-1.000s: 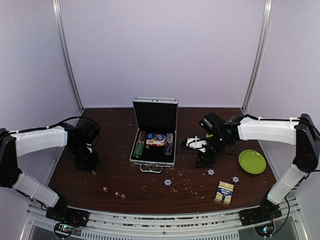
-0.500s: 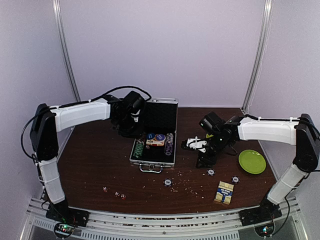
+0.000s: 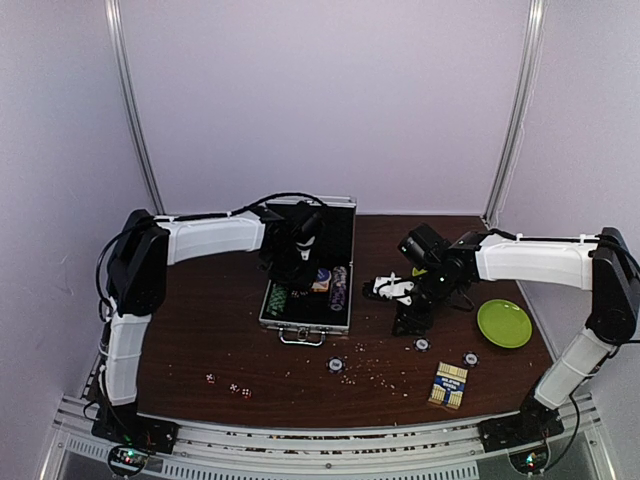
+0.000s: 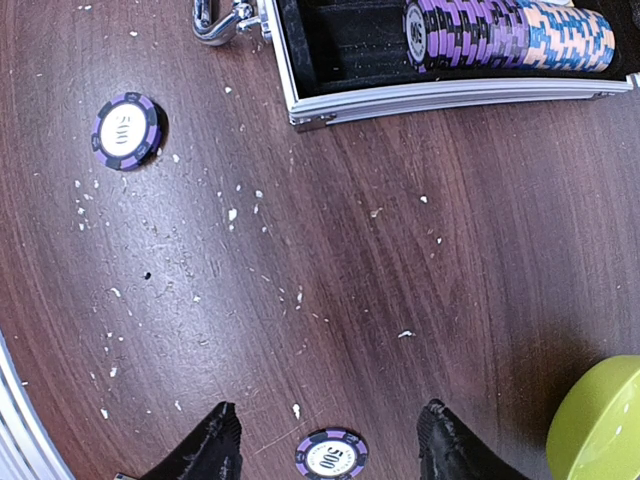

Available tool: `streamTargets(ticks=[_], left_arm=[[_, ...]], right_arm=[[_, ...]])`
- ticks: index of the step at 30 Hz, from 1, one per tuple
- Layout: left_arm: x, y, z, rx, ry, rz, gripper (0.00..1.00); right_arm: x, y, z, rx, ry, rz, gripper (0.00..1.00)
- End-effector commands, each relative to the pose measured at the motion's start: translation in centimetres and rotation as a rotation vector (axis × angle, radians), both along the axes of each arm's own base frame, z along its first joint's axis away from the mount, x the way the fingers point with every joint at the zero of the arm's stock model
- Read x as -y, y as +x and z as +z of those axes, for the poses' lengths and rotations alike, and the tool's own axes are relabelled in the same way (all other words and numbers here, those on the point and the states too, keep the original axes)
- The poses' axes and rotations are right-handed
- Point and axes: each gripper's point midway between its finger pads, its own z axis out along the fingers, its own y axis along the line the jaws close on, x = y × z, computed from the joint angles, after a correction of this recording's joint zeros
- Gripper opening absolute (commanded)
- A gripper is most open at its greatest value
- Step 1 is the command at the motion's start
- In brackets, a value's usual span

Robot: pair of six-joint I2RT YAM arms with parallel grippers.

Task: Pack up texas hold em set

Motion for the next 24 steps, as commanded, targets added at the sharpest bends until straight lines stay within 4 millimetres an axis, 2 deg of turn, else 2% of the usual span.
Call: streamTargets(ticks=[1,15,24], left_arm=[[0.7,1.1,0.2,0.034,-0.005,-0.024,0.07],[0.6,1.8,-2.2,0.036,0.046,-0.030,0.06],[-0.9,2.1,-3.0,0.050,0.116,0.005,0.06]], right_arm=[[-0.2,0.6,0.7,0.021,0.004,0.000,0.60],[-0.1,0.5,0.2,0.010,-0.008,0.006,0.60],[0.0,0.5,-0.2,-0.002,-0.019,0.007,0.60]])
